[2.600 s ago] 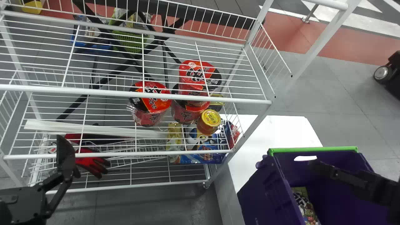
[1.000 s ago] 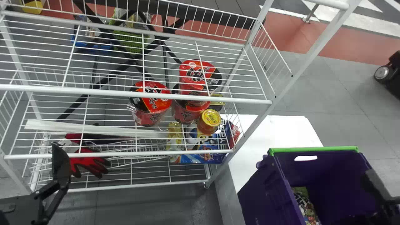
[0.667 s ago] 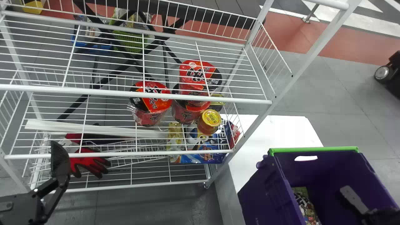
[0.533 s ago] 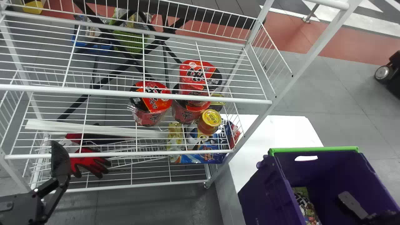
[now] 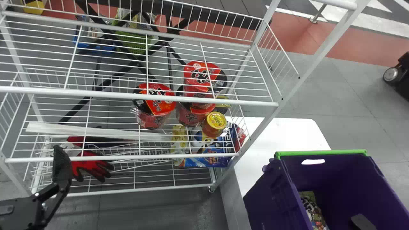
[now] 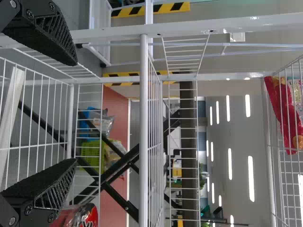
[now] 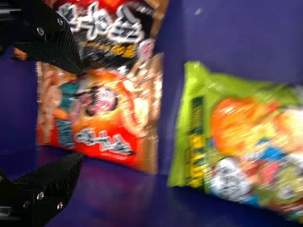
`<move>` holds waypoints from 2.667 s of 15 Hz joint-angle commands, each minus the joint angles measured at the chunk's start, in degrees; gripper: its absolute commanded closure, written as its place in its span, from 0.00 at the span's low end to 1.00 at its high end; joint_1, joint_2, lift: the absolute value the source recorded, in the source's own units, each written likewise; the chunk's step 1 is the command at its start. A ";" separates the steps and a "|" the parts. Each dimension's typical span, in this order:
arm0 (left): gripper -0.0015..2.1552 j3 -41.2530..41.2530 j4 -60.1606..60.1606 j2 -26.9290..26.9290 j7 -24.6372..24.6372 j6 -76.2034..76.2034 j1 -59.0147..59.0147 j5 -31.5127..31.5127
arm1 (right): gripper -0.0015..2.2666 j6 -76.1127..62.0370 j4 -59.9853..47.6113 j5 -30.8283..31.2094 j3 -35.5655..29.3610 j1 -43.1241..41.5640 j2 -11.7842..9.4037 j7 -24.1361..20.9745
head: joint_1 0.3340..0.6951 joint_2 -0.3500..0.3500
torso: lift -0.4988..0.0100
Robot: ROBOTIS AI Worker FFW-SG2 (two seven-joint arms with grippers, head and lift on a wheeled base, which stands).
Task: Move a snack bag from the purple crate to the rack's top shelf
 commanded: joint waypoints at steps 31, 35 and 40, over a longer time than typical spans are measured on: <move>0.04 3.64 7.35 1.82 -6.26 -4.70 -5.46 6.94 | 0.10 -23.74 6.21 -14.43 -9.37 10.04 9.01 -22.44 | 1.00 0.00 | 0.10; 0.04 4.52 7.97 1.91 -6.97 -5.58 -5.46 7.65 | 0.11 -24.44 9.47 -13.38 -9.54 8.11 8.04 -24.11 | 1.00 0.00 | 0.10; 0.04 4.70 8.06 1.91 -7.76 -5.58 -5.46 8.09 | 0.11 -25.32 11.75 -13.20 -7.52 7.23 8.48 -25.87 | 1.00 0.00 | 0.10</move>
